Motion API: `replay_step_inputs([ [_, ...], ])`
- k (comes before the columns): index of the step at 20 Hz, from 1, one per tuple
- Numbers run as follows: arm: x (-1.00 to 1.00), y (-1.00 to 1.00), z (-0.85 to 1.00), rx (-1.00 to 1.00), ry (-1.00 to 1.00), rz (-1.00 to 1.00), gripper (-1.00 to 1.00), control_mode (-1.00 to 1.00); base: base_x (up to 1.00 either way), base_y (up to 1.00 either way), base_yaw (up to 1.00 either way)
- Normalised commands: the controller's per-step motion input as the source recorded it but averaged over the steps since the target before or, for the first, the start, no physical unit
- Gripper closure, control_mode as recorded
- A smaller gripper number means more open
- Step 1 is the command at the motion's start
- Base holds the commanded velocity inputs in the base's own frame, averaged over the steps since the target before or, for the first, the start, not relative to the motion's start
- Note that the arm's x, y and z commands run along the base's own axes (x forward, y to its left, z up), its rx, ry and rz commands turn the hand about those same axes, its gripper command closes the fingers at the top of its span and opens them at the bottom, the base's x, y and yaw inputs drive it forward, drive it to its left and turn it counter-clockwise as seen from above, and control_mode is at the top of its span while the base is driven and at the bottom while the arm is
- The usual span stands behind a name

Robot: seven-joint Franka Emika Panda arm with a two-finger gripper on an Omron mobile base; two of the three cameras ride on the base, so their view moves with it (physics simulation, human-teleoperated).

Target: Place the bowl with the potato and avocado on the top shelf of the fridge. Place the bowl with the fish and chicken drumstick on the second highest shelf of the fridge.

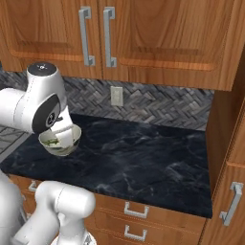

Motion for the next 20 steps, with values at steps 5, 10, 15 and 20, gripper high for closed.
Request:
replay_step_inputs([
  [5, 0.99, 0.17, -0.59, 0.0, -0.03, 0.02, -1.0, -1.0, 0.0, 0.0, 0.0],
  [10, 0.93, 0.31, -0.29, -0.01, 0.0, 0.03, -1.0, -1.0, 0.0, 0.0, 0.0],
  [15, 0.48, 0.42, -0.56, 0.0, 0.0, 0.16, -1.0, -1.0, 0.0, 0.0, 0.0],
  [20, 0.45, 0.54, -0.5, 0.0, 0.01, 0.13, -1.0, -1.0, 0.0, 0.0, 0.0],
])
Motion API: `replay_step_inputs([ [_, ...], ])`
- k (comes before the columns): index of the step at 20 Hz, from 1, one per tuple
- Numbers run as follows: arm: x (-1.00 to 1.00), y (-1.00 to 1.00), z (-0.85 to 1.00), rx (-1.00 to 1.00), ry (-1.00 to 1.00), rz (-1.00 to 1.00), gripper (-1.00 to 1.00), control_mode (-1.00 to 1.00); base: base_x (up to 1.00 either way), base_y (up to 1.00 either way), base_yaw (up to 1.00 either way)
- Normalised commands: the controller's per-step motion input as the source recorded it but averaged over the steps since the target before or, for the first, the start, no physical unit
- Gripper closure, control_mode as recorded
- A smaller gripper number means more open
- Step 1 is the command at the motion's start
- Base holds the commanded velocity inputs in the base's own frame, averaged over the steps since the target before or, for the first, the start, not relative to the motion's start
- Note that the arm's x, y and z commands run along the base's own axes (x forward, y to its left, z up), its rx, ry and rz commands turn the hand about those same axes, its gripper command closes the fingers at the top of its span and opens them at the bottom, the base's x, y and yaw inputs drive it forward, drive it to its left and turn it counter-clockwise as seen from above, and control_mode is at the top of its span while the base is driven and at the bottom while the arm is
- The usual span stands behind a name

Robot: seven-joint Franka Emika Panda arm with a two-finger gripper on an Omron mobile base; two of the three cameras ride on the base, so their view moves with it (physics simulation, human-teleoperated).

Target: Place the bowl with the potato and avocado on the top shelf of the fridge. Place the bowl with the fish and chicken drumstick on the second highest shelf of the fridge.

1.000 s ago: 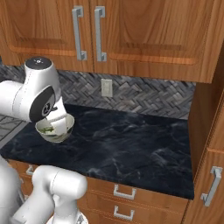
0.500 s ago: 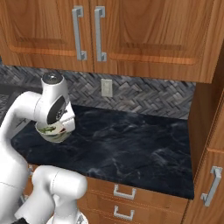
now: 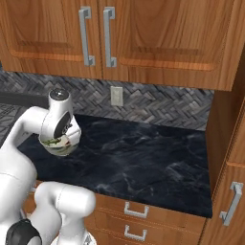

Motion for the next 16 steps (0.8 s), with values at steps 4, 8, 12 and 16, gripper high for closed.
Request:
replay_step_inputs([
  [4, 0.38, 0.36, -0.57, 0.0, 0.02, 0.09, -1.0, -1.0, 0.0, 0.0, 0.0],
  [8, 0.26, 0.04, -0.54, 0.0, 0.02, 0.01, -1.0, -1.0, 0.0, 0.0, 0.0],
  [12, 0.42, 0.07, -0.48, 0.0, 0.01, 0.0, -1.0, -1.0, 0.0, 0.0, 0.0],
  [16, 0.55, 0.26, -0.28, 0.0, 0.0, 0.0, -1.0, -1.0, 0.0, 0.0, 0.0],
])
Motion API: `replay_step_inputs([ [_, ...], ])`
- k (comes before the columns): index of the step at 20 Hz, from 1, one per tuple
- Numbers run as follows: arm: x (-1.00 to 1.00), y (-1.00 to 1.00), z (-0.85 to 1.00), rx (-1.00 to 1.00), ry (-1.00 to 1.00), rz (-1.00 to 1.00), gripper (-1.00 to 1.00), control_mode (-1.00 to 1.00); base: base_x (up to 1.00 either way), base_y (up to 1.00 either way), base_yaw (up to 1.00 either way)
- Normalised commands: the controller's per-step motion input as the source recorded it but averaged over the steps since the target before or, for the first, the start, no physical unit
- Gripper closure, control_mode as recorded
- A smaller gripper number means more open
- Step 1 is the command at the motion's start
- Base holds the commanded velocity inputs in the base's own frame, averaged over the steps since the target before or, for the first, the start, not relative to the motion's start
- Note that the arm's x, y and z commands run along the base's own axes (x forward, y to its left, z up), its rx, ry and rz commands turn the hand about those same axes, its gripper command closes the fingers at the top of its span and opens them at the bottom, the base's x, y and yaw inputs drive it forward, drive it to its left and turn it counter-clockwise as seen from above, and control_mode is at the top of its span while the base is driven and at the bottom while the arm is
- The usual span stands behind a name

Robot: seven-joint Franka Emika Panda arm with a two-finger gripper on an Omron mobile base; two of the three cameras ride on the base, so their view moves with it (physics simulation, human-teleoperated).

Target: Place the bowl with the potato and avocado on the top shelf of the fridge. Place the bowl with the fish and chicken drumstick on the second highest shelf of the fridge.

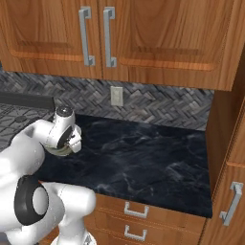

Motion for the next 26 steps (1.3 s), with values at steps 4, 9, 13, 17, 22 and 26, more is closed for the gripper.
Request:
replay_step_inputs([
  [4, 0.39, 0.26, -0.31, 0.0, 0.02, 0.0, -1.0, -1.0, 0.0, 0.0, 0.0],
  [9, 0.04, 0.17, -0.29, 0.0, 0.01, 0.0, -1.0, -1.0, 0.0, 0.0, 0.0],
  [13, 0.0, 0.17, -0.22, 0.0, 0.0, 0.0, -1.0, -1.0, 0.0, 0.0, 0.0],
  [17, 0.14, 0.08, -0.09, 0.0, 0.0, 0.0, 1.0, -1.0, 0.0, 0.0, 0.0],
  [22, 0.03, 0.0, 0.0, 0.0, 0.0, 0.0, 1.0, -1.0, 0.0, 0.0, 0.0],
  [26, -0.11, 0.0, 0.0, 0.0, 0.0, 0.0, 1.0, -1.0, 0.0, 0.0, 0.0],
])
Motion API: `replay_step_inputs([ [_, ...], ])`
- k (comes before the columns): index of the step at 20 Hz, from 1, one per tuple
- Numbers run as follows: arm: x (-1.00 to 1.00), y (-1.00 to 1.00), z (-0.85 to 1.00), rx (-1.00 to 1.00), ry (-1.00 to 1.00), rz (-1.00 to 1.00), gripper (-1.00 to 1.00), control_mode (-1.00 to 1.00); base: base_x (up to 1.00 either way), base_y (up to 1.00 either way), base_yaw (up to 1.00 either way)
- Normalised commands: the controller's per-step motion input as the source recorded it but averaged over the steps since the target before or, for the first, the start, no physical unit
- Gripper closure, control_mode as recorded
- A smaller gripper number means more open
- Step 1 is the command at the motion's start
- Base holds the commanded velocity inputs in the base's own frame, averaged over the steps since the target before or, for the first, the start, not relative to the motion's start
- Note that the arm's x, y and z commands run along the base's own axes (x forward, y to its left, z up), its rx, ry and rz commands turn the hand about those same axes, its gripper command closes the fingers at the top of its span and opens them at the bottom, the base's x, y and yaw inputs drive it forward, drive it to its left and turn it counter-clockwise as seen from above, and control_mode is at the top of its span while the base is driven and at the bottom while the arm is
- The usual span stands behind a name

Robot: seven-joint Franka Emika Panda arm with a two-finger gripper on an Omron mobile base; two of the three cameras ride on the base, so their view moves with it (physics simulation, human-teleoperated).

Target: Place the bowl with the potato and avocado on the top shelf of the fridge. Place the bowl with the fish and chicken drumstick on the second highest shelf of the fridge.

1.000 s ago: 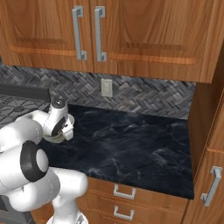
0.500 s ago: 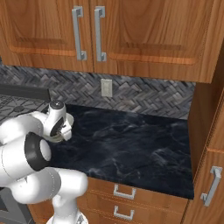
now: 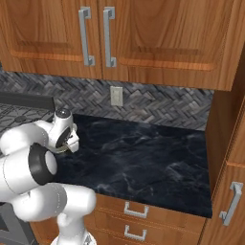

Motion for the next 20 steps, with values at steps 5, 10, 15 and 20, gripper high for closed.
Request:
replay_step_inputs([
  [5, -0.65, 0.0, 0.2, 0.0, 0.0, -0.04, 1.0, -1.0, 0.0, 0.0, 0.0],
  [10, -0.97, -0.02, 0.68, 0.0, 0.0, -0.13, 1.0, -1.0, 0.0, 0.0, 0.0],
  [15, -0.97, -0.3, 0.99, 0.0, -0.07, -0.21, 1.0, -1.0, 0.0, 0.0, 0.0],
  [20, -0.95, -0.56, 1.0, 0.01, -0.1, -0.22, 1.0, -1.0, 0.0, 0.0, 0.0],
])
